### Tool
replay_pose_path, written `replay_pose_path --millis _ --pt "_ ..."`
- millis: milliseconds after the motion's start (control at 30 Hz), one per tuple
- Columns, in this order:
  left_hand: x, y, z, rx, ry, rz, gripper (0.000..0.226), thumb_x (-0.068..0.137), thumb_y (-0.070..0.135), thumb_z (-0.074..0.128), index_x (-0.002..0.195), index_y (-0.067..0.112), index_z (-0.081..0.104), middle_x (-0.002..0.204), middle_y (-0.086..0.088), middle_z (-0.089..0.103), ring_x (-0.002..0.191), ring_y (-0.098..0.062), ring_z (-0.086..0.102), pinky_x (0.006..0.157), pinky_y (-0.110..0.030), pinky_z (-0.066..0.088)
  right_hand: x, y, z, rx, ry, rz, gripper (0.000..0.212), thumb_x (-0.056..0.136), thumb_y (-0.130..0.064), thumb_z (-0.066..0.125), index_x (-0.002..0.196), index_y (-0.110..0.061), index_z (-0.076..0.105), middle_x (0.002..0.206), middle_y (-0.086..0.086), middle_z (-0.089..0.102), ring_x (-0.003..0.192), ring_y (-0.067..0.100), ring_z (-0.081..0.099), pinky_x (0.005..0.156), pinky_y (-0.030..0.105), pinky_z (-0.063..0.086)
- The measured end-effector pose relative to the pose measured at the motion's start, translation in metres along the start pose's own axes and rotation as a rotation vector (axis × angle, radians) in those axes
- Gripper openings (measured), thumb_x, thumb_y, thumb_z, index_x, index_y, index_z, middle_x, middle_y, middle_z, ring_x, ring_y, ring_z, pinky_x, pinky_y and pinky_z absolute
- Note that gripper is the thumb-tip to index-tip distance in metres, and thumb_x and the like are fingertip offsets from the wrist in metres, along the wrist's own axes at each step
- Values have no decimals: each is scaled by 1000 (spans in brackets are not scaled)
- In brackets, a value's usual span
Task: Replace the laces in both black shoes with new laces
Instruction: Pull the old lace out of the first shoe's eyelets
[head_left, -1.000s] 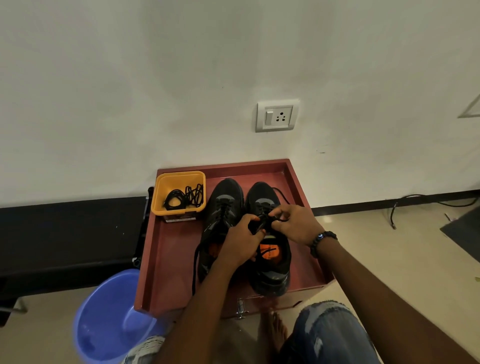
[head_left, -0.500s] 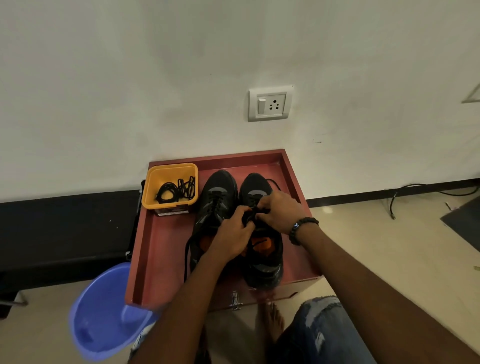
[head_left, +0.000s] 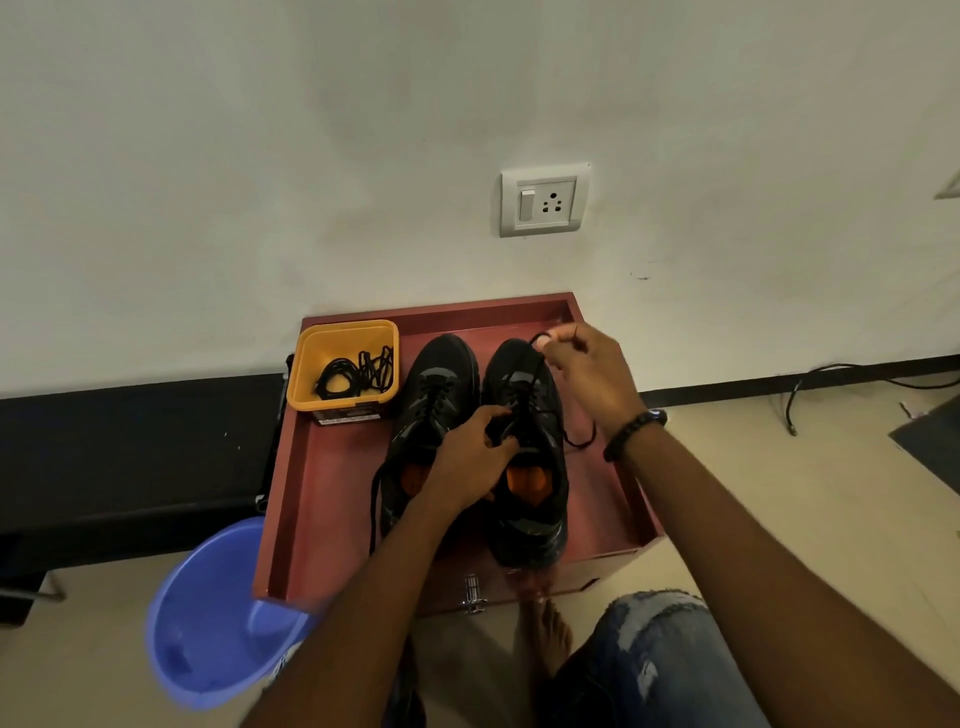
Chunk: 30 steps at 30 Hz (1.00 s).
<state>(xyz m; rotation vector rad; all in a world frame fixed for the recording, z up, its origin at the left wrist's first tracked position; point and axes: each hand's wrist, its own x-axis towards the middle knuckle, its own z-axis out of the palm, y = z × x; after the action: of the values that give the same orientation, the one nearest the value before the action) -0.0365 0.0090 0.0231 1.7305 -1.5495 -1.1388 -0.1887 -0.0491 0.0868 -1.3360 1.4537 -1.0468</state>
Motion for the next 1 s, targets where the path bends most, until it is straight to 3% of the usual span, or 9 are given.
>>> replay_pose_path --millis 100,233,333,467,600,700,833,900,1000 --pt "7 2 -1 121 28 42 48 95 26 61 141 29 48 112 -1 58 98 -20 62 83 -31 55 4 -26 -18 222 23 26 9 98 -20 59 100 -13 64 86 -1 64 71 7 58 61 19 49" --pt "16 10 -1 213 35 47 45 95 30 59 139 25 54 123 -3 47 110 -21 54 97 -33 46 6 -40 -35 391 115 14 10 101 -17 52 104 -10 59 83 2 64 66 11 60 57 21 52" --pt "26 15 -1 250 39 61 31 98 32 55 124 18 65 120 -3 54 108 -20 56 95 -35 47 2 -24 -31 113 -38 67 19 101 -25 51 102 -10 62 77 2 67 61 14 59 56 24 52" --pt "39 23 -4 370 21 131 13 95 23 62 96 13 70 98 -5 69 89 -20 63 84 -40 54 4 9 -22 -703 -267 43 36 100 -40 52 76 -13 57 72 2 61 70 24 60 61 29 45" --pt "46 26 -2 456 -11 169 10 95 19 59 97 14 67 103 -5 65 91 -22 62 84 -41 53 7 23 -13 -931 -345 154 41 97 -49 52 70 -18 51 70 1 57 72 21 60 63 30 47" --pt "42 20 3 153 -22 31 14 96 18 57 97 11 69 101 -4 66 94 -20 63 76 -28 47 4 17 -9 -1123 -331 137 49 94 -59 49 72 -16 51 77 3 60 74 21 62 72 34 54" --pt "28 17 1 -393 -162 -263 30 96 26 50 104 6 71 94 -11 72 87 -24 66 77 -34 51 0 9 -9 -1132 -184 -85 33 95 -47 57 111 -18 58 104 1 60 90 20 59 81 34 50" --pt "25 17 -3 -512 -188 -336 28 99 27 49 102 10 72 91 -7 72 84 -18 67 72 -29 52 0 9 -3 -955 -342 -155 29 94 -35 63 120 -24 62 111 -4 59 98 15 59 86 30 48" --pt "27 17 -7 -631 -176 -404 25 99 28 54 97 14 74 88 -4 72 83 -16 67 74 -28 53 3 20 3 -816 -502 -176 19 94 -28 64 112 -26 71 103 -5 70 93 10 63 90 31 53"
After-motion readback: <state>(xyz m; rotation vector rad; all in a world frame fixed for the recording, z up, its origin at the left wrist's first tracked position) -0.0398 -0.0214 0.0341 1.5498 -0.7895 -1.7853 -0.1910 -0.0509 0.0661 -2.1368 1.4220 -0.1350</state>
